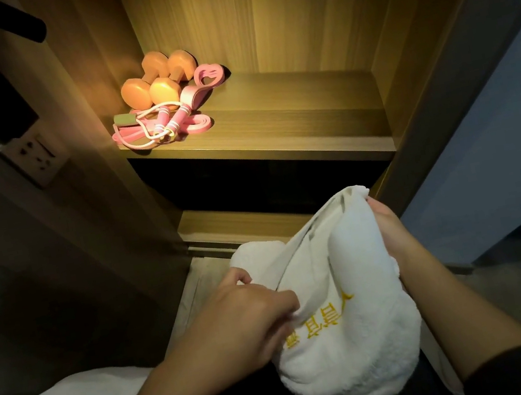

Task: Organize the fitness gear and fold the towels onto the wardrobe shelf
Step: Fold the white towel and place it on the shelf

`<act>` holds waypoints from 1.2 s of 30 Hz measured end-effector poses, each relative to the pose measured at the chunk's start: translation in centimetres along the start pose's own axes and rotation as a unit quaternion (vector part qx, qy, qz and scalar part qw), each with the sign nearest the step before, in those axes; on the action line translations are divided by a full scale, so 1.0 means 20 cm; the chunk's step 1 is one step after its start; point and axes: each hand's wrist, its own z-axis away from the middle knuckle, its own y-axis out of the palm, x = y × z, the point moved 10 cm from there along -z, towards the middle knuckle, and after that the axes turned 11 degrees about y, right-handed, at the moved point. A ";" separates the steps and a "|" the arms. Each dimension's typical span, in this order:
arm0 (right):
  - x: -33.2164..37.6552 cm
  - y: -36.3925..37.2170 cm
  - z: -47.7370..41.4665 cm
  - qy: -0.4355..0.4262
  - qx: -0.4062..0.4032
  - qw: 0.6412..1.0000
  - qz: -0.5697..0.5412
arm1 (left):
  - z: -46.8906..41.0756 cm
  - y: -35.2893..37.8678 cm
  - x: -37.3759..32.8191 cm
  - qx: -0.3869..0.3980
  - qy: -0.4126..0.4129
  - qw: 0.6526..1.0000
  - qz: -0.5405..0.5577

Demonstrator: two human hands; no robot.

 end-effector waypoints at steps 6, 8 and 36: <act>-0.07 -0.17 0.00 0.028 -0.104 0.994 -0.012 | 0.06 -0.03 -0.11 -0.015 0.088 0.994 0.065; -0.06 -0.15 -0.01 0.014 -0.085 0.996 0.002 | 0.04 -0.01 -0.09 -0.013 0.027 0.992 0.123; -0.02 -0.10 0.00 -0.072 -0.032 0.997 0.023 | -0.25 0.11 -0.10 -0.014 0.024 0.998 -0.064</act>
